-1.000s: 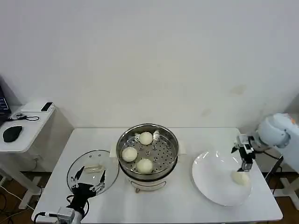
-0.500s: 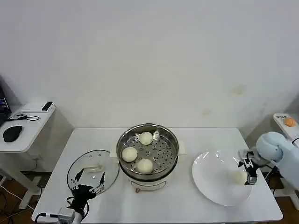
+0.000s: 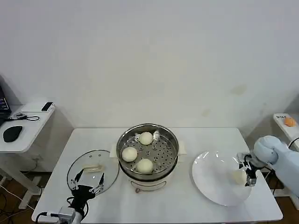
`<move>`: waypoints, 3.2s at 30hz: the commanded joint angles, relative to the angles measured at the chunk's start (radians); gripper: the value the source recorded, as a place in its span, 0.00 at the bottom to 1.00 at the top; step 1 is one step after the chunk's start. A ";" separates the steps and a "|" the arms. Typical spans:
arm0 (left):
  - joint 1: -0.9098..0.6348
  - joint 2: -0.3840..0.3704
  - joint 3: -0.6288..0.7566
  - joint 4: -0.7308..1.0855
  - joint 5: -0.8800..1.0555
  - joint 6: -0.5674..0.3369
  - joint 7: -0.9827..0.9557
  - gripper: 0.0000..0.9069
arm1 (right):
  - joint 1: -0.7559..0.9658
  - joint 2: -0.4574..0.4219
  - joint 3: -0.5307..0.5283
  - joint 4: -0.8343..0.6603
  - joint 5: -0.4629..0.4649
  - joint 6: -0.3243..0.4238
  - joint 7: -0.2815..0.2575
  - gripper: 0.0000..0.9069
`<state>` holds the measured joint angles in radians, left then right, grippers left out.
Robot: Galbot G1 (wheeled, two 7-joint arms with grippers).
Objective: Take steamed baozi put them in steamer then cover it.
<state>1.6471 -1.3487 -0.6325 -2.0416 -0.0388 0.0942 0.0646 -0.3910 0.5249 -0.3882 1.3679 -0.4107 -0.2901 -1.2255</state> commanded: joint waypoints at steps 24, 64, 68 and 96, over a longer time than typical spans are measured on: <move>-0.018 0.002 0.002 0.031 0.001 0.000 0.004 1.00 | 0.041 0.040 -0.056 -0.049 -0.010 0.009 0.011 1.00; -0.025 0.004 0.007 0.029 0.001 0.000 0.001 1.00 | 0.346 0.001 -0.149 0.231 0.380 -0.118 0.031 0.83; -0.026 0.004 0.005 0.023 0.000 -0.001 0.001 1.00 | 0.550 0.085 -0.273 0.268 0.521 -0.178 0.029 0.83; -0.008 -0.026 -0.018 -0.059 -0.016 -0.016 -0.003 1.00 | 0.844 0.724 -0.669 -0.116 0.721 -0.254 0.089 0.83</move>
<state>1.6382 -1.3715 -0.6484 -2.0908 -0.0516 0.0807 0.0624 0.4054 1.1058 -0.9311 1.3327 0.2962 -0.5312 -1.1383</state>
